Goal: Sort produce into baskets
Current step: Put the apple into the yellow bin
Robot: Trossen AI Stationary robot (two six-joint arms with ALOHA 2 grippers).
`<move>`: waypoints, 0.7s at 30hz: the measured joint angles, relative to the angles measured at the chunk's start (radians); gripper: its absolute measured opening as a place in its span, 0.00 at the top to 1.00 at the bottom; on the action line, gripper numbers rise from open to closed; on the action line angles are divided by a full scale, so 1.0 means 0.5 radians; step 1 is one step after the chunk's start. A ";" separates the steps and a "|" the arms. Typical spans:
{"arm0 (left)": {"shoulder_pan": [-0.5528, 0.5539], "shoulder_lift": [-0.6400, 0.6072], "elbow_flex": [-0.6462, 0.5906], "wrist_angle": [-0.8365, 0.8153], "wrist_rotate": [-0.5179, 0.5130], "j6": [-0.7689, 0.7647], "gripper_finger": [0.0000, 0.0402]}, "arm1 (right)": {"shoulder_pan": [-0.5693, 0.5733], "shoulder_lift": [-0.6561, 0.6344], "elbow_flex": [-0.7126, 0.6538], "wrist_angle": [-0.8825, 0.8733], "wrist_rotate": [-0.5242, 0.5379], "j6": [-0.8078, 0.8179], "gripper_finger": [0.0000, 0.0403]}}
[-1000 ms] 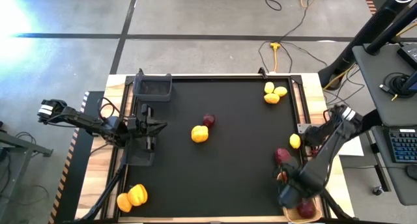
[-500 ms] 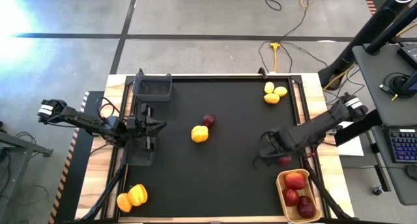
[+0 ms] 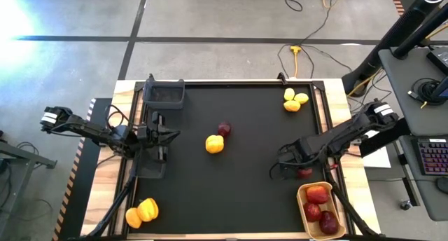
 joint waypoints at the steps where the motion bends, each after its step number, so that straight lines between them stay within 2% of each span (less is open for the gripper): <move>1: 0.000 0.004 0.000 0.000 -0.001 0.001 1.00 | 0.000 0.019 -0.001 0.029 0.000 -0.011 0.09; 5: 0.000 0.011 0.000 -0.001 -0.001 0.001 1.00 | 0.000 0.078 0.000 0.044 0.000 -0.031 0.13; 12: 0.000 0.010 0.000 -0.001 -0.001 0.001 1.00 | 0.000 0.071 0.001 0.046 0.000 -0.015 0.33; 14: 0.000 0.010 0.000 -0.001 -0.001 0.001 1.00 | 0.000 0.049 0.040 0.029 -0.002 -0.016 0.36; 17: -0.001 0.010 0.000 -0.001 0.000 0.001 1.00 | 0.004 0.016 0.192 -0.040 -0.004 -0.018 0.36; 21: -0.001 0.010 0.000 -0.001 0.000 0.001 1.00 | 0.103 -0.018 0.530 -0.266 0.000 0.085 0.36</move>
